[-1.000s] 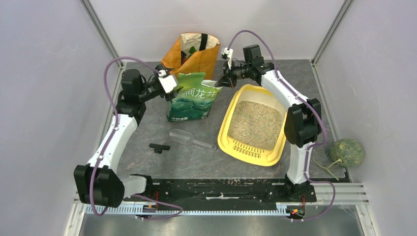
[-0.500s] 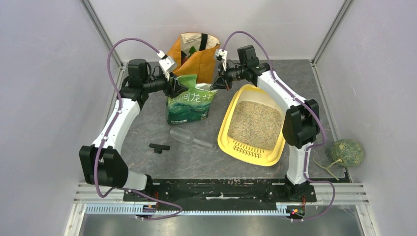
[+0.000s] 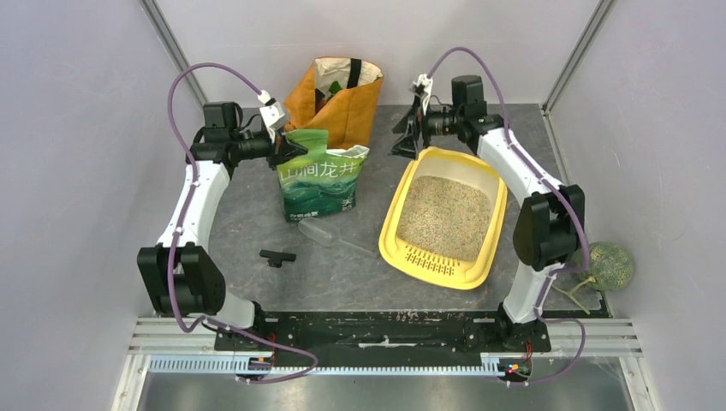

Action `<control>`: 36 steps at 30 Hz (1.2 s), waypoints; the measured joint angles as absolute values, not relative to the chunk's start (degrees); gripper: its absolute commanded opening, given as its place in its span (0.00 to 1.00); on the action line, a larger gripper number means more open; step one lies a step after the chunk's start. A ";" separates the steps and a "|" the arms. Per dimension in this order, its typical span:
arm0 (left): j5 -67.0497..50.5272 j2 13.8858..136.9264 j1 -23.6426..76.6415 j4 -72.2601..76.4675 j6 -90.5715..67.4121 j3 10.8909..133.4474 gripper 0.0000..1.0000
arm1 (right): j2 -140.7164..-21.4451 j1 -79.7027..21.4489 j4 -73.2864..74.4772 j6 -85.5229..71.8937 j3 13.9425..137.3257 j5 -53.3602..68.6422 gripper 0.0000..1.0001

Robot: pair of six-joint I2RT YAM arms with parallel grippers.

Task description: Fill the litter box with clean litter

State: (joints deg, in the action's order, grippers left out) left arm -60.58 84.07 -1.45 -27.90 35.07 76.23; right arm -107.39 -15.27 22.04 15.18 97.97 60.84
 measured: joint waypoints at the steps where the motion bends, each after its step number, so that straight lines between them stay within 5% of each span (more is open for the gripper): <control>1: -61.01 84.77 -1.54 -30.04 37.80 77.49 0.02 | -106.28 -15.53 17.87 14.59 94.65 61.30 0.97; 14: -63.29 87.00 -2.57 -39.75 52.93 80.36 0.02 | -114.26 -24.01 -12.05 8.93 87.57 61.84 0.93; 17: -63.29 87.26 -2.57 -40.38 53.41 80.97 0.02 | -116.03 -24.97 -14.02 8.34 87.57 62.13 0.64; 20: -63.13 87.50 -2.57 -40.40 53.76 81.10 0.02 | -117.01 -25.78 -14.94 7.79 87.57 61.95 0.17; 22: -63.02 87.35 -2.68 -40.36 55.18 81.08 0.02 | -117.12 -26.22 -14.41 8.10 87.57 61.34 0.00; 33: -59.11 76.93 -2.35 -49.71 86.83 73.17 0.05 | -116.60 -25.96 -5.23 11.03 89.80 59.27 0.00; 35: -57.14 72.64 -2.07 -50.46 96.20 67.59 0.17 | -116.40 -26.06 -2.39 12.16 90.67 59.75 0.00; 36: -55.92 70.96 -1.87 -50.74 100.75 65.10 0.43 | -116.27 -26.22 -1.34 12.64 90.80 59.88 0.00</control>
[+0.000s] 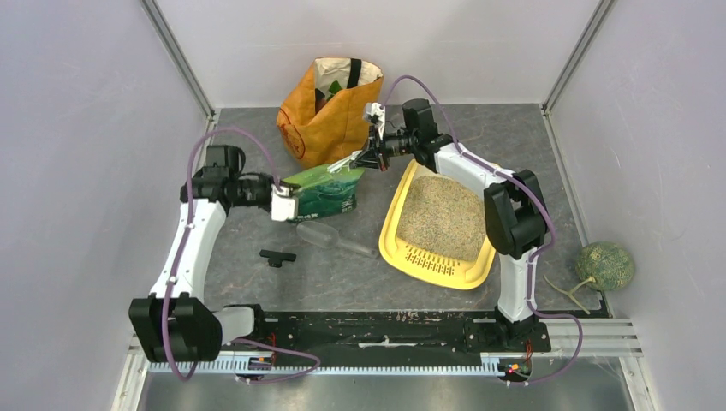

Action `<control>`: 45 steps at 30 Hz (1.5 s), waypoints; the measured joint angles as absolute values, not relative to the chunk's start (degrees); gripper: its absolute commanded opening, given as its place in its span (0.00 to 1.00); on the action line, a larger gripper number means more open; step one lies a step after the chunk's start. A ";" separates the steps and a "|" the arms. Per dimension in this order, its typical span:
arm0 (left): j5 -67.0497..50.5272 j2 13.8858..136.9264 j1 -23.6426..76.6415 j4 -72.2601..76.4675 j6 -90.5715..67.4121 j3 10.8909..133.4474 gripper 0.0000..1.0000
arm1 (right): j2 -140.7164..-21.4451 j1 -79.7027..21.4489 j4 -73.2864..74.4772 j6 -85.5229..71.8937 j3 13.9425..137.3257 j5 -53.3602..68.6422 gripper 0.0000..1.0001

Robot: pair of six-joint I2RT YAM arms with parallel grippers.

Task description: Fill the litter box with clean litter

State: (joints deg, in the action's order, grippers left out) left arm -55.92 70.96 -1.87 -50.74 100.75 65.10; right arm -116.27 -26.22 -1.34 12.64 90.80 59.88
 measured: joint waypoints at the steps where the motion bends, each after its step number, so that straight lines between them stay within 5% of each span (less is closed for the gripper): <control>1: -54.54 69.69 -1.80 -51.33 104.40 63.07 0.69 | -116.05 -26.26 -0.56 13.10 90.80 59.66 0.00; 2: -52.86 68.86 -1.89 -52.27 107.57 61.52 0.78 | -115.87 -26.00 0.14 13.23 90.80 59.29 0.00; 8: -48.36 68.58 -2.68 -55.92 104.03 63.44 0.81 | -114.37 -23.97 1.85 14.57 90.32 57.91 0.00; 15: -46.59 66.65 -2.94 -46.02 64.31 74.81 0.91 | -113.19 -23.64 2.72 17.10 89.47 56.66 0.00; 24: -41.23 80.03 -3.09 -37.08 29.12 93.80 0.83 | -111.94 -23.90 4.54 20.45 88.53 56.64 0.00; 27: -46.72 84.12 -3.25 -39.70 32.36 97.47 0.85 | -111.90 -23.90 5.43 20.51 88.66 56.73 0.00; 34: -49.39 72.12 3.27 -42.61 48.49 83.88 0.80 | -112.44 -23.88 13.08 19.14 93.71 58.46 0.02; 45: -41.10 70.83 10.66 -39.53 67.83 72.84 0.80 | -114.39 -23.64 20.45 18.06 97.97 61.47 0.04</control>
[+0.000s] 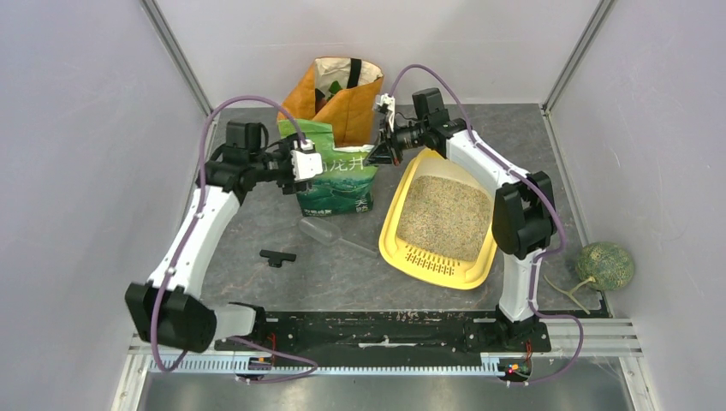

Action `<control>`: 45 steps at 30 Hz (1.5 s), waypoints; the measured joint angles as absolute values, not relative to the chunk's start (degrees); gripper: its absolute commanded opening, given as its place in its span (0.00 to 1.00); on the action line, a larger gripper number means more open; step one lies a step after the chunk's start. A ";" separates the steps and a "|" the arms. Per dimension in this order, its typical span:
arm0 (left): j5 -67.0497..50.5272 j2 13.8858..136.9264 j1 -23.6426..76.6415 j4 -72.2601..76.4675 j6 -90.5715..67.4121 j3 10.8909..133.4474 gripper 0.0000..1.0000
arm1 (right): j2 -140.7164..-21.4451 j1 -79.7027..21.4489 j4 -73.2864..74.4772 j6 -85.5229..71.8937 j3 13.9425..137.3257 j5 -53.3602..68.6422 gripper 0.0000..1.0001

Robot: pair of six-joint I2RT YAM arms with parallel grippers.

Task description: Fill the litter box with clean litter

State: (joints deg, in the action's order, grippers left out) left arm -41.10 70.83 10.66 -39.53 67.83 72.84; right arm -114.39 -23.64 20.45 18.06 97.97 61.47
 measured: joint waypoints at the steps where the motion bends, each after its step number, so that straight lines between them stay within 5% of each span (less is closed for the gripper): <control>1: -40.32 72.60 10.61 -38.59 68.84 72.14 0.80 | -114.54 -23.59 20.71 18.02 98.19 61.63 0.05; 8: -37.47 80.68 10.48 -35.81 75.48 71.81 0.72 | -116.99 -23.16 22.98 17.37 101.71 63.18 0.09; 18: -37.36 83.88 10.20 -38.65 82.43 73.28 0.25 | -117.95 -22.20 24.58 15.64 103.07 67.46 0.35; 21: -37.30 84.07 10.20 -40.49 83.05 73.71 0.13 | -117.93 -21.71 24.53 14.90 103.70 68.29 0.30; 24: -37.39 84.68 9.98 -42.19 83.50 74.59 0.06 | -117.93 -20.62 24.60 14.00 104.25 68.55 0.14; 27: -37.56 84.77 9.74 -42.83 83.88 74.70 0.02 | -117.97 -19.22 25.63 13.30 105.10 68.55 0.04; 32: -37.58 84.77 9.69 -42.59 84.12 74.70 0.02 | -118.80 -18.96 30.28 13.21 107.81 67.16 0.55; 37: -37.69 84.99 9.65 -43.64 84.07 75.31 0.02 | -118.06 -17.37 32.32 18.31 107.94 64.47 0.54; 45: -38.48 86.52 9.21 -45.67 84.07 77.32 0.02 | -100.33 -16.75 17.41 26.52 88.82 63.02 0.51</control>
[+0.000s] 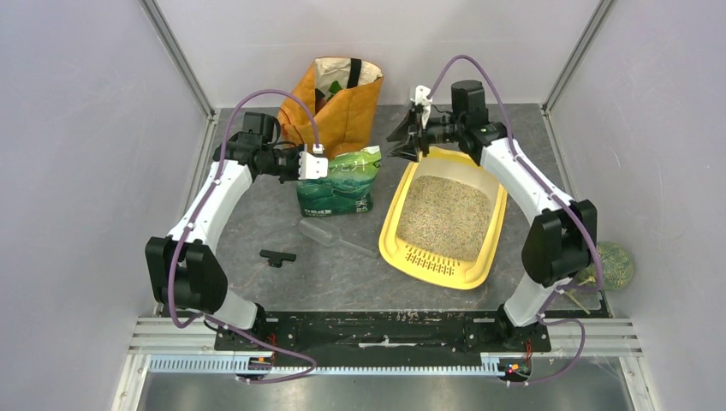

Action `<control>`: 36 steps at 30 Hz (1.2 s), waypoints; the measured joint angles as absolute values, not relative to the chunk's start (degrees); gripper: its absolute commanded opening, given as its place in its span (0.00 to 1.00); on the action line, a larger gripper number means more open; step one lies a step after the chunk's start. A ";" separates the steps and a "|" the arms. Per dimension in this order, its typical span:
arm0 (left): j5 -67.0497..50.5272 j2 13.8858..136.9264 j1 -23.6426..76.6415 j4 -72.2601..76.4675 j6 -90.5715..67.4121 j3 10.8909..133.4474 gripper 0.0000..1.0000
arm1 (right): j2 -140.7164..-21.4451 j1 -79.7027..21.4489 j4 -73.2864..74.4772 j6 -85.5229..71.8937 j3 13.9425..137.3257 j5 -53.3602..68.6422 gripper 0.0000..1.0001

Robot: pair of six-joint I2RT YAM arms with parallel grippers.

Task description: Fill the litter box with clean litter

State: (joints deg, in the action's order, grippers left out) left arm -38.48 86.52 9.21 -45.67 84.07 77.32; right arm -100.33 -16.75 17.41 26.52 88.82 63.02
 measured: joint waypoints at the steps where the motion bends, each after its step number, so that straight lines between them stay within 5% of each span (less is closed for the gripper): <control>1: -38.63 86.52 9.19 -45.76 84.07 77.32 0.02 | -99.13 -17.80 15.92 28.05 88.12 63.05 0.50; 9: -39.48 86.52 8.84 -46.19 84.09 77.32 0.02 | -100.84 -27.66 10.44 39.55 87.70 61.23 0.49; 20: -39.55 86.50 8.80 -46.19 84.12 77.30 0.02 | -108.62 -28.67 17.89 52.86 90.15 53.98 0.48; 23: -39.59 86.50 8.80 -46.19 84.23 77.28 0.03 | -108.68 -28.62 19.90 55.77 90.50 53.15 0.35; 26: -39.64 86.32 8.80 -46.19 84.58 77.12 0.22 | -108.71 -28.56 21.43 57.47 91.59 52.45 0.17; 29: -40.07 86.19 8.71 -46.02 84.18 77.10 0.65 | -108.75 -28.36 23.66 57.95 92.71 52.38 0.04; 36: -44.38 85.34 9.78 -43.79 80.51 77.14 0.64 | -110.69 -27.90 27.05 57.34 96.12 52.90 0.00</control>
State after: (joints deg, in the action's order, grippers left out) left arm -44.38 85.34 9.78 -43.79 80.51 77.14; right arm -110.69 -27.90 27.05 57.34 96.12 52.90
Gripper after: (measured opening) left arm 0.665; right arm 0.010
